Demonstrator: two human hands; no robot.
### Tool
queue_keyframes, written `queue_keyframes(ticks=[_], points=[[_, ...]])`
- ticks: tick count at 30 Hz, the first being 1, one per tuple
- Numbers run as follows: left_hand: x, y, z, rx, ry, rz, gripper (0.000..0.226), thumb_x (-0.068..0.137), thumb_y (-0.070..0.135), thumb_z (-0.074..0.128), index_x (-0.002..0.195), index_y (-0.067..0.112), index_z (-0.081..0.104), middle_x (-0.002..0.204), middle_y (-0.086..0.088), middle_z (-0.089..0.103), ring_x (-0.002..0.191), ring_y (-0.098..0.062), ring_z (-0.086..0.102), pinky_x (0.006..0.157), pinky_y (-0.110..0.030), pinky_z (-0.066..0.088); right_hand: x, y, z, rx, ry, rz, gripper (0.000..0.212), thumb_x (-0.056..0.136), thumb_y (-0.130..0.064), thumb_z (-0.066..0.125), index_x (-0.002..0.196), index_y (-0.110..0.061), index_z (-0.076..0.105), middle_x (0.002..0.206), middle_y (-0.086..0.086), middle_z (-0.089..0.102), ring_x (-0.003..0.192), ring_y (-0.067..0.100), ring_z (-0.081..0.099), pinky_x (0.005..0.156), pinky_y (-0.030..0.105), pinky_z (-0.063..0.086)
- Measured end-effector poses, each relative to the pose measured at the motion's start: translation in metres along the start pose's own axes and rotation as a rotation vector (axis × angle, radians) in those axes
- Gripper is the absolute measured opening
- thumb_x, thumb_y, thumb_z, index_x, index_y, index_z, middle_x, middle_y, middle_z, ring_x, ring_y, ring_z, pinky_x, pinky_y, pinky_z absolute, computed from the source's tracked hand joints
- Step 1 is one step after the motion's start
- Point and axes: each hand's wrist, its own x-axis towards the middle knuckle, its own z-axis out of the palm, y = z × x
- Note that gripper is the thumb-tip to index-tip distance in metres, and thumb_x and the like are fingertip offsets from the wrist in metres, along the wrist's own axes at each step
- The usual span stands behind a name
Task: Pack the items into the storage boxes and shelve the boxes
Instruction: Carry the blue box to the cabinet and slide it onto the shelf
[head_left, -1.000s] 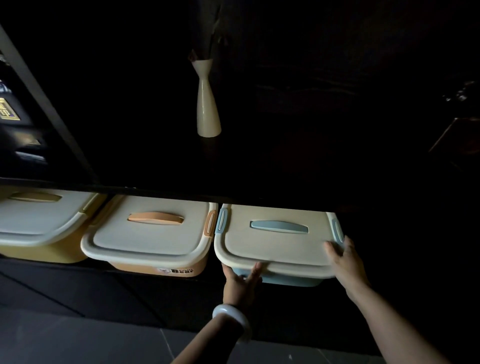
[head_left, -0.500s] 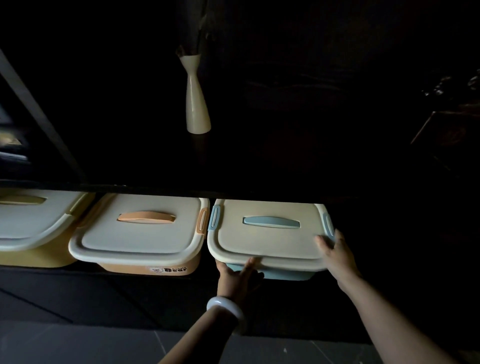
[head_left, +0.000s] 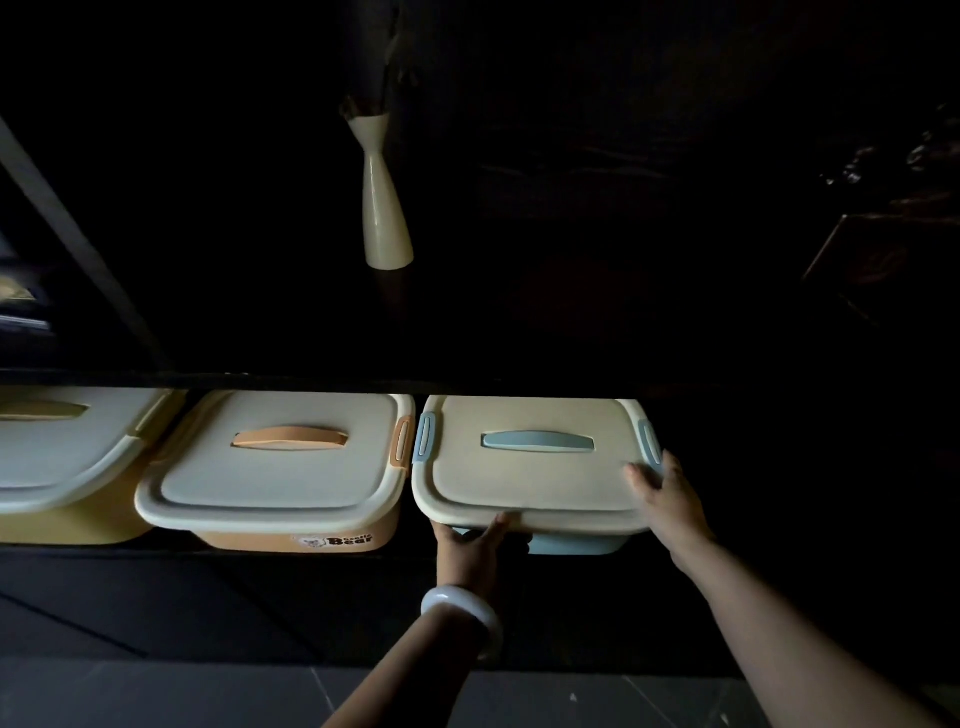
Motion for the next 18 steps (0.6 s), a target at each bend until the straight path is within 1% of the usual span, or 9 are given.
queue_keyframes(ticks=[3,4,7,11,13,15,18], points=[[0.0016,-0.0015,-0.0004,-0.026,0.007,0.006,0.069,0.082,-0.011,0.065,0.14,0.004,0.033,0.117,-0.04,0.055,0.09,-0.046,0.062,0.06,-0.04,0.058,-0.0003,-0.0002,0.0004,0.006,0.005,0.001,0.071,0.094,-0.039,0.055,0.15,-0.008,0.024,0.149,0.019,0.037,0.131,0.036,0.041,0.103,0.04,0.038],[0.002,-0.0018,-0.0006,-0.032,0.006,0.006,0.069,0.081,-0.011,0.066,0.14,0.003,0.033,0.117,-0.04,0.055,0.09,-0.046,0.062,0.06,-0.04,0.059,-0.0004,-0.0002,0.0003,0.006,0.005,0.001,0.071,0.094,-0.039,0.055,0.15,-0.007,0.024,0.149,0.019,0.036,0.132,0.036,0.041,0.104,0.04,0.038],[0.0026,-0.003,-0.0006,-0.065,0.014,-0.007,0.069,0.081,-0.011,0.066,0.14,0.005,0.033,0.115,-0.039,0.056,0.086,-0.043,0.063,0.058,-0.039,0.059,-0.0009,-0.0012,-0.0014,-0.004,-0.007,0.004,0.072,0.094,-0.04,0.055,0.15,-0.007,0.023,0.148,0.02,0.037,0.131,0.037,0.042,0.103,0.041,0.039],[0.0035,-0.0045,-0.001,-0.054,-0.01,0.013,0.068,0.082,-0.009,0.065,0.141,0.003,0.033,0.106,-0.038,0.058,0.07,-0.035,0.063,0.054,-0.036,0.058,-0.0028,-0.0033,-0.0029,0.003,-0.017,0.007,0.072,0.094,-0.041,0.053,0.15,-0.009,0.021,0.146,0.019,0.04,0.128,0.037,0.044,0.1,0.042,0.04],[0.0027,-0.0043,-0.0008,-0.049,-0.005,0.006,0.068,0.083,-0.008,0.066,0.141,0.005,0.033,0.102,-0.037,0.059,0.069,-0.034,0.063,0.054,-0.036,0.058,-0.003,-0.005,-0.0033,-0.007,-0.019,0.011,0.071,0.095,-0.04,0.053,0.15,-0.008,0.022,0.145,0.02,0.04,0.128,0.037,0.044,0.099,0.041,0.04],[0.0017,-0.0044,-0.0014,-0.044,-0.005,0.002,0.07,0.083,-0.006,0.067,0.141,0.011,0.031,0.106,-0.04,0.058,0.072,-0.036,0.064,0.054,-0.037,0.057,-0.0031,-0.0063,-0.0038,-0.024,-0.019,0.011,0.07,0.095,-0.039,0.053,0.149,-0.006,0.022,0.145,0.021,0.041,0.127,0.038,0.045,0.1,0.04,0.04],[0.0011,-0.0046,-0.0031,-0.02,-0.016,-0.001,0.074,0.083,-0.004,0.069,0.142,0.015,0.03,0.111,-0.042,0.057,0.082,-0.041,0.064,0.059,-0.039,0.057,-0.0037,-0.0086,-0.0051,-0.045,-0.028,0.019,0.07,0.095,-0.04,0.052,0.149,-0.006,0.022,0.146,0.021,0.039,0.128,0.038,0.044,0.1,0.039,0.039]])
